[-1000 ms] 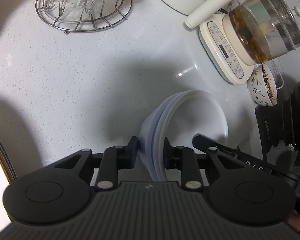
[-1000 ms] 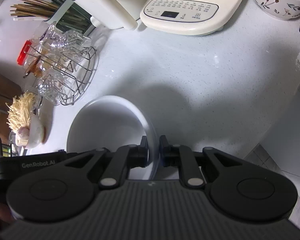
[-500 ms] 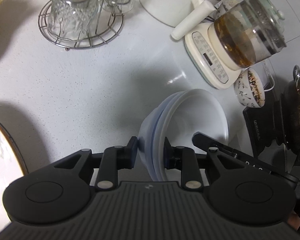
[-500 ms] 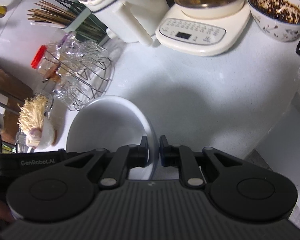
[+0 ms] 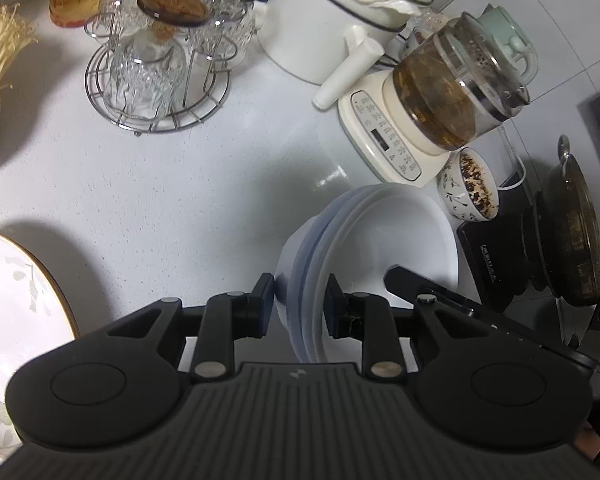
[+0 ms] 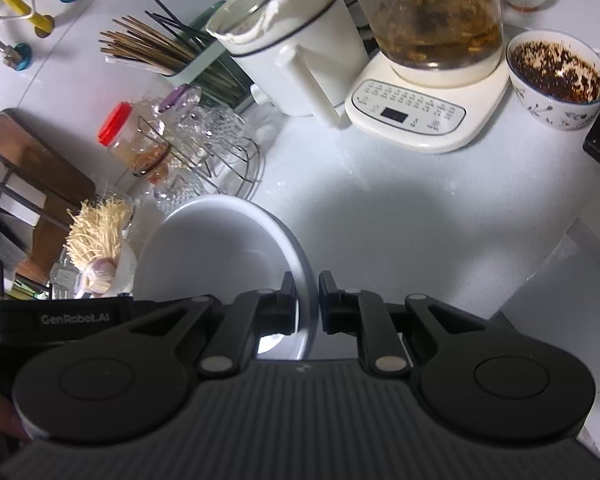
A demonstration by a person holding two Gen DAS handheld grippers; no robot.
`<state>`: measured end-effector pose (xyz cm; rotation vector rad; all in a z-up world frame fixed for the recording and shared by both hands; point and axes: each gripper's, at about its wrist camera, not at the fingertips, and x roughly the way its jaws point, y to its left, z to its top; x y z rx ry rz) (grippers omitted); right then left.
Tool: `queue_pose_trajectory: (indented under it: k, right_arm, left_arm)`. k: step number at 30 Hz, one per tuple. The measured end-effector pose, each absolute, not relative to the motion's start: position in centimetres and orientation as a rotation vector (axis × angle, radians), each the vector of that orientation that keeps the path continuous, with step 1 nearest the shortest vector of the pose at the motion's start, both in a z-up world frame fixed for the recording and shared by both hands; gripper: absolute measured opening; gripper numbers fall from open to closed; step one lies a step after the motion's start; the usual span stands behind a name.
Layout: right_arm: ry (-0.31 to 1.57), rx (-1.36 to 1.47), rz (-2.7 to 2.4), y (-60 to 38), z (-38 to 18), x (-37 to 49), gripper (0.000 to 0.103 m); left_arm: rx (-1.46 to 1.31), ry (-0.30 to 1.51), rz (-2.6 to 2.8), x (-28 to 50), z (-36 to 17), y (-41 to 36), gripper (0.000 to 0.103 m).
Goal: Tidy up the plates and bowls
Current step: 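Lift the nested bowls with both grippers and carry them over the plate stack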
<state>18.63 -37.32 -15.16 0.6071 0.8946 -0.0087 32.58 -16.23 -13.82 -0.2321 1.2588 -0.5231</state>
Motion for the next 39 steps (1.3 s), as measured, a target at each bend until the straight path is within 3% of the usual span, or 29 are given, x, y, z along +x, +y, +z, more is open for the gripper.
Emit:
queue_pose_trajectory:
  k: [39]
  right_arm:
    - [0.802,0.480,0.145,-30.7,-9.5,18.3,0.015]
  left_arm:
    - [-0.342,1.117,-0.435,28.7,-8.3,-7.4,0.029]
